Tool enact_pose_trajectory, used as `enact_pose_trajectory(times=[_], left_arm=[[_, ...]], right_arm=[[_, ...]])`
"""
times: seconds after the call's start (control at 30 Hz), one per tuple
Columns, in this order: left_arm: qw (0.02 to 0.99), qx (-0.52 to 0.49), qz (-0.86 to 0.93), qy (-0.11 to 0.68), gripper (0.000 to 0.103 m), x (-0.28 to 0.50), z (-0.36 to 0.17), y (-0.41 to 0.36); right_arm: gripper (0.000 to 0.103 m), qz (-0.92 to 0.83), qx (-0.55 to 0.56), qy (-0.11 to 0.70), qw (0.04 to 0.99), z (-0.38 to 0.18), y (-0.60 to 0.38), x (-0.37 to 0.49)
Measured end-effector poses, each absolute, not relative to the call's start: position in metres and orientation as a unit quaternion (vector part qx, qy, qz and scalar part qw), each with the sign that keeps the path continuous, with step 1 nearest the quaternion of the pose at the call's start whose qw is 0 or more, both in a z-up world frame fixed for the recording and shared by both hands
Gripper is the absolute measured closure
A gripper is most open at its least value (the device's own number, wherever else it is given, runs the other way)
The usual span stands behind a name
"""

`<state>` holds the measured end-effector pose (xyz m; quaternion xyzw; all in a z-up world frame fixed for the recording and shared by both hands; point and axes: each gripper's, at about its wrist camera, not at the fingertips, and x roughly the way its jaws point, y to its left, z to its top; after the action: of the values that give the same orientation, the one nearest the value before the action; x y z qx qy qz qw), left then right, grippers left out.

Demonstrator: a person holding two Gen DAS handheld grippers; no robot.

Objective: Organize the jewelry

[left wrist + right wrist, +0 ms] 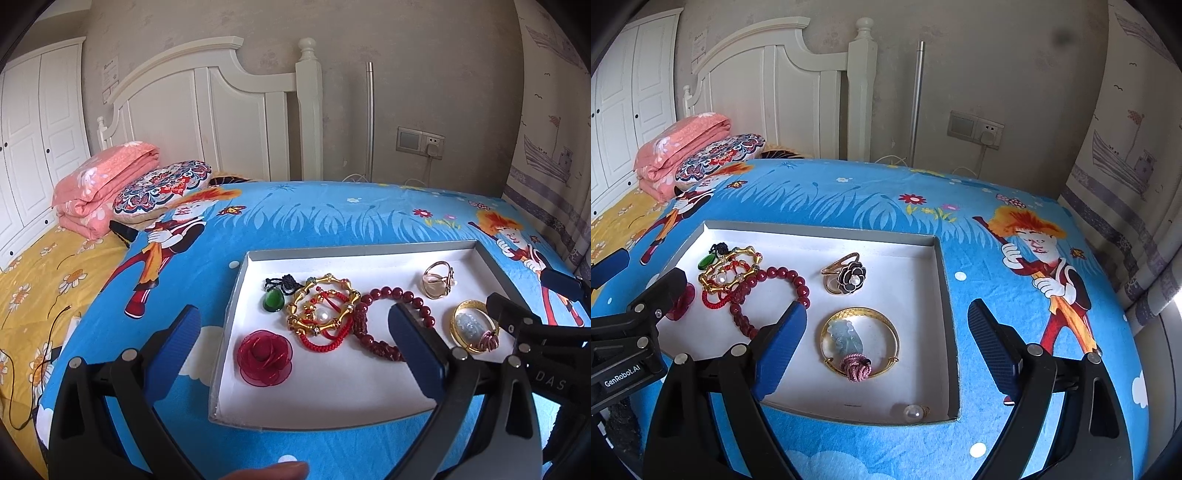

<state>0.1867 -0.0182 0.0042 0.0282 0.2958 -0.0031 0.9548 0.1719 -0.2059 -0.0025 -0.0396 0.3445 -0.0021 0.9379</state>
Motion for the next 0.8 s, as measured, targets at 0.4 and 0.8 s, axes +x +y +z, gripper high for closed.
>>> enact_pose_trajectory(times=[0.4,0.8], left_arm=[[0.957,0.028,-0.01,0.289,0.005,0.1777,0.0116,-0.0211],[0.957,0.027,-0.007,0.289,0.005,0.1777,0.01,-0.0215]], right_arm=[[0.019,-0.003,-0.043,0.338,0.94,0.0057,-0.2069,0.1654],[0.019,-0.003,-0.039,0.343,0.938,-0.0007,-0.2085,0.1674]])
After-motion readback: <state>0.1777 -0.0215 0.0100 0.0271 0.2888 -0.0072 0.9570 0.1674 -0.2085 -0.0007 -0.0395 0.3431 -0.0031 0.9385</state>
